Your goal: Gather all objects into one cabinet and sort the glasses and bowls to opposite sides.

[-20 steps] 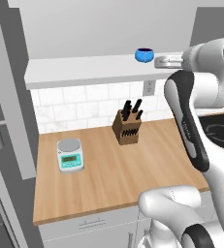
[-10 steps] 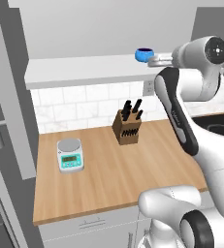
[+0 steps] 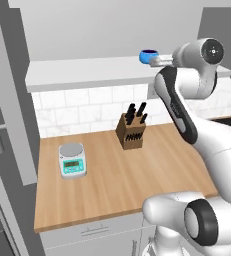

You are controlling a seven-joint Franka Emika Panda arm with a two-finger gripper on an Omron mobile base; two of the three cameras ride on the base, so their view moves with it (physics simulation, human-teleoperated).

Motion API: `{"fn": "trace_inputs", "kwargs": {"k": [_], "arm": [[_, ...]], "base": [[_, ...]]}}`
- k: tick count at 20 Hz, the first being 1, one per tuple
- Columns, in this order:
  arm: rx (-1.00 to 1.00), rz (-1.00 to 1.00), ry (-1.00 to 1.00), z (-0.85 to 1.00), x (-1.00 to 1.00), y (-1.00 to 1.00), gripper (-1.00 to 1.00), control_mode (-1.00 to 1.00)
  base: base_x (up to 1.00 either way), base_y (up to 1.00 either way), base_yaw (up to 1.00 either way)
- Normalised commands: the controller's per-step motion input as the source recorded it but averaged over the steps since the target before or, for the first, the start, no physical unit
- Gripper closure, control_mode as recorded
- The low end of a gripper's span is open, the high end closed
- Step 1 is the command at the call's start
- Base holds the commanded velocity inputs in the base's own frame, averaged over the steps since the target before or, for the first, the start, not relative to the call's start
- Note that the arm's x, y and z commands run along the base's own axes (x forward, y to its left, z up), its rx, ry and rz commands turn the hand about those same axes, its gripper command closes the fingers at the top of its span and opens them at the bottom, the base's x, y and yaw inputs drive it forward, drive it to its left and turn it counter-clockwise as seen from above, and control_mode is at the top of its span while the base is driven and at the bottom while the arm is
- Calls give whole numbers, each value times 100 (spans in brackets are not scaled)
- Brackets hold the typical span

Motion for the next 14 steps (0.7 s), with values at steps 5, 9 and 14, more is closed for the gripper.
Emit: {"fn": "trace_inputs", "kwargs": {"k": [5, 9, 14], "arm": [[0, 0, 1, 0, 46, 0, -100, -100], [0, 0, 5, 0, 39, 0, -100, -100], [0, 0, 5, 0, 37, 2, -100, -100]], "base": [[0, 0, 0], [0, 0, 0], [0, 0, 0]]}}
